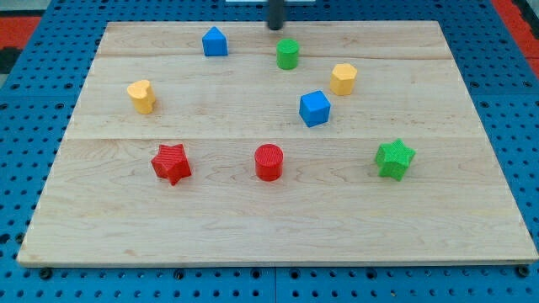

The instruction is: Move the yellow heart towards green circle

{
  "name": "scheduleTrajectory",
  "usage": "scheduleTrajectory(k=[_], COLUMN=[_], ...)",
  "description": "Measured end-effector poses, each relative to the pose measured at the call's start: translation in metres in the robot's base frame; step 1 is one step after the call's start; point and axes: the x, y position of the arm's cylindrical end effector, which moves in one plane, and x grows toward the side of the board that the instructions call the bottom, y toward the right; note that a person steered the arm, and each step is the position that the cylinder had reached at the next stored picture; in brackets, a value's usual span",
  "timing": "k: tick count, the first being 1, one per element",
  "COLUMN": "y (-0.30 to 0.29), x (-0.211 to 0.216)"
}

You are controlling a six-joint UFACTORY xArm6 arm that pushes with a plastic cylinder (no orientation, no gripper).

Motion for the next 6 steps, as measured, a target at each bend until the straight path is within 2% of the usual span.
scheduleTrajectory(k=[1,2,3,4,5,6], y=[-0.060,-0.094,-0.083,-0.179,-0.228,-0.176], x=[0.003,0.079,0.082,0.080,0.143,0.206])
